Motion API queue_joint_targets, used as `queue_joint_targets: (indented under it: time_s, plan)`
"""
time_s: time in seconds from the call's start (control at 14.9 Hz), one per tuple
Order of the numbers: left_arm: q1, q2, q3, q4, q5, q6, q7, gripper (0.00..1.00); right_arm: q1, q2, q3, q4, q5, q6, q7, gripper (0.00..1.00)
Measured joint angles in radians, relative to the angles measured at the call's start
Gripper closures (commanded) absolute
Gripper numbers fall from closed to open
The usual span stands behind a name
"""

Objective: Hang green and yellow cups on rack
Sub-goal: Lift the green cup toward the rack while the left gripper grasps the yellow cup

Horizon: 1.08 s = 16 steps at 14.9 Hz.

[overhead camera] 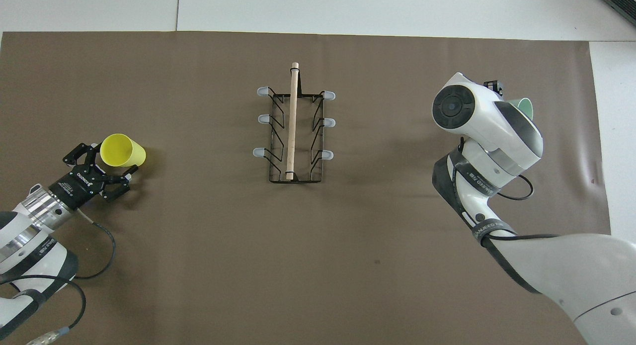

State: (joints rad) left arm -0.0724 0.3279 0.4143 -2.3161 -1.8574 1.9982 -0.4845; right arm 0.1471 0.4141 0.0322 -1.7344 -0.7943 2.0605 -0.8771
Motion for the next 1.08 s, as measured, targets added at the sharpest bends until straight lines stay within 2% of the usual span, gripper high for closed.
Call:
queue_joint_targets:
  time_s: [0.2,0.47,0.54,0.6,0.67,0.74,0.94,1.08]
  plan:
    - [-0.017,0.001,-0.001,-0.001,-0.012,0.010,0.000,0.00,0.003,-0.047,0.009,0.007,0.228,0.008,0.002,1.00]
    - [-0.033,0.001,-0.001,-0.007,-0.037,0.015,0.003,0.00,0.005,-0.091,0.047,0.029,0.432,0.021,0.075,1.00]
    - [-0.038,0.001,-0.001,-0.007,-0.041,0.016,0.004,0.03,0.005,-0.097,0.058,0.041,0.479,0.022,0.102,1.00]
    - [-0.043,0.001,-0.001,-0.007,-0.045,0.016,0.005,0.17,0.005,-0.105,0.065,0.052,0.539,0.026,0.126,1.00]
    - [-0.046,0.001,-0.001,-0.008,-0.049,0.017,0.007,0.49,0.006,-0.114,0.068,0.061,0.611,0.044,0.143,1.00]
    - [-0.048,0.001,-0.001,-0.010,-0.052,0.017,0.009,0.99,0.006,-0.124,0.069,0.064,0.685,0.078,0.150,1.00]
    - [-0.051,0.001,0.000,-0.012,-0.055,0.019,0.039,1.00,0.005,-0.150,0.068,0.069,0.897,0.168,0.167,1.00]
    - [-0.054,-0.002,0.000,-0.011,-0.057,0.028,0.060,1.00,0.006,-0.157,0.069,0.069,0.989,0.230,0.173,1.00]
